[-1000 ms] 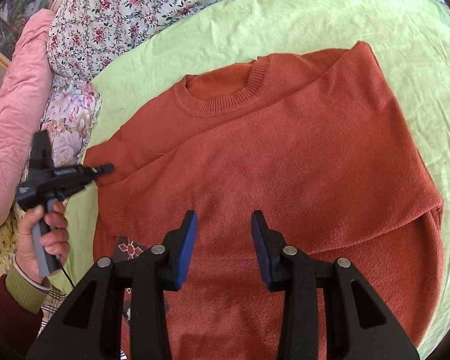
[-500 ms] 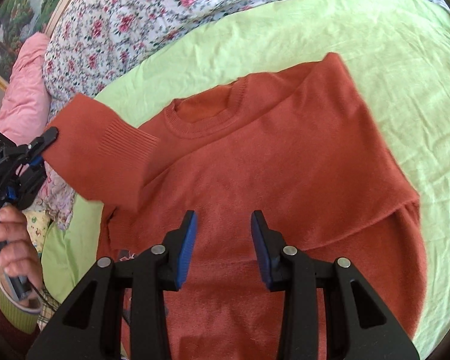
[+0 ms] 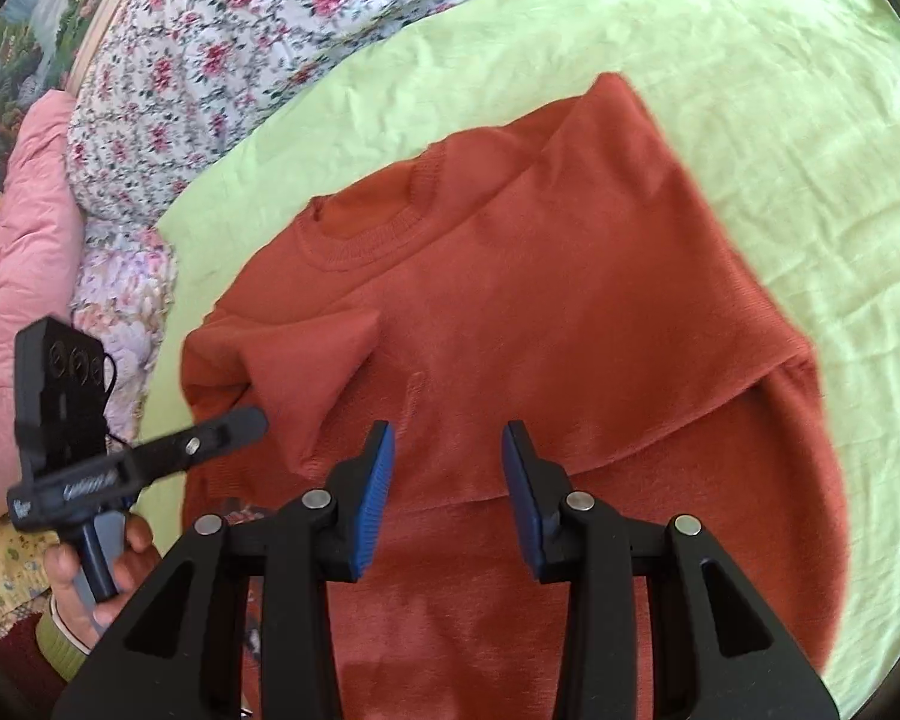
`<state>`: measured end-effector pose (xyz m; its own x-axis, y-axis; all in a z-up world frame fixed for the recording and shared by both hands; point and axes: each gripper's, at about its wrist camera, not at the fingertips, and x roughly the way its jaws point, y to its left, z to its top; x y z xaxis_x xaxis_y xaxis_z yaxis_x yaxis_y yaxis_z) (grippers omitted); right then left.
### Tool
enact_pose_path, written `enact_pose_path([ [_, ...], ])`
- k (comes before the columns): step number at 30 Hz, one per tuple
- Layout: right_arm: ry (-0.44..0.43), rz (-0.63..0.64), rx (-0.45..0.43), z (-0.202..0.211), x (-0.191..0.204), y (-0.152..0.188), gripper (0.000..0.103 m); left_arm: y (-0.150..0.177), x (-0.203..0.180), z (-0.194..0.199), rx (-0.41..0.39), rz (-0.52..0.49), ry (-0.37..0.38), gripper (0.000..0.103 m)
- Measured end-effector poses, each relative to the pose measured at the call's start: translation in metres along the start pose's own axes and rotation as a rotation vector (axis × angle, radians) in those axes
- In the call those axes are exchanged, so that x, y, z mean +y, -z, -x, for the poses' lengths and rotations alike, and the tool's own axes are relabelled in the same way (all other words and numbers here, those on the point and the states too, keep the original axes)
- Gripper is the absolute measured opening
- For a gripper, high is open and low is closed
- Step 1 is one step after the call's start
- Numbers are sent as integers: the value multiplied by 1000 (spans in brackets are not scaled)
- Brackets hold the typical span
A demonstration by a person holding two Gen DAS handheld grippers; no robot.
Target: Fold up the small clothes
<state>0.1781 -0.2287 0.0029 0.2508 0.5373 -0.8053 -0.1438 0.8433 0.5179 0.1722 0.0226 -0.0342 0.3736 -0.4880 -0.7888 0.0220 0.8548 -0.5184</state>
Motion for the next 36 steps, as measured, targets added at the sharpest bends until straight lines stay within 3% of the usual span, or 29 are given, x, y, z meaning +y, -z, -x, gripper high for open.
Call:
enact_pose_path([
  [5,-29,24,54,-26,19,3,39,21,33,49,-86,27,-231,47],
  [10,4,50,114,-59,36,6,39,32,83,52,-71,105,-408,47],
  [12,42,53,136,-73,39,6,39,32,96,48,-61,133,-426,47],
  [16,18,14,157,-89,40,7,38,30,106,47,-85,178,-484,46],
  [18,9,13,153,-90,42,6,10,30,106,48,-105,184,-518,47],
  [19,-10,13,158,-88,43,4,4,31,105,48,-113,180,-539,47],
  [22,-39,63,95,-60,53,-7,4,34,110,49,-105,182,-536,47],
  [28,-45,64,-29,10,45,-39,4,28,118,39,-99,173,-624,46],
  [31,5,9,-93,46,13,-59,4,31,126,43,-104,205,-608,46],
  [34,49,-90,-78,54,-30,-65,4,33,127,45,-105,193,-597,47],
  [36,31,-181,-54,54,-56,-65,4,33,126,45,-102,180,-594,47],
])
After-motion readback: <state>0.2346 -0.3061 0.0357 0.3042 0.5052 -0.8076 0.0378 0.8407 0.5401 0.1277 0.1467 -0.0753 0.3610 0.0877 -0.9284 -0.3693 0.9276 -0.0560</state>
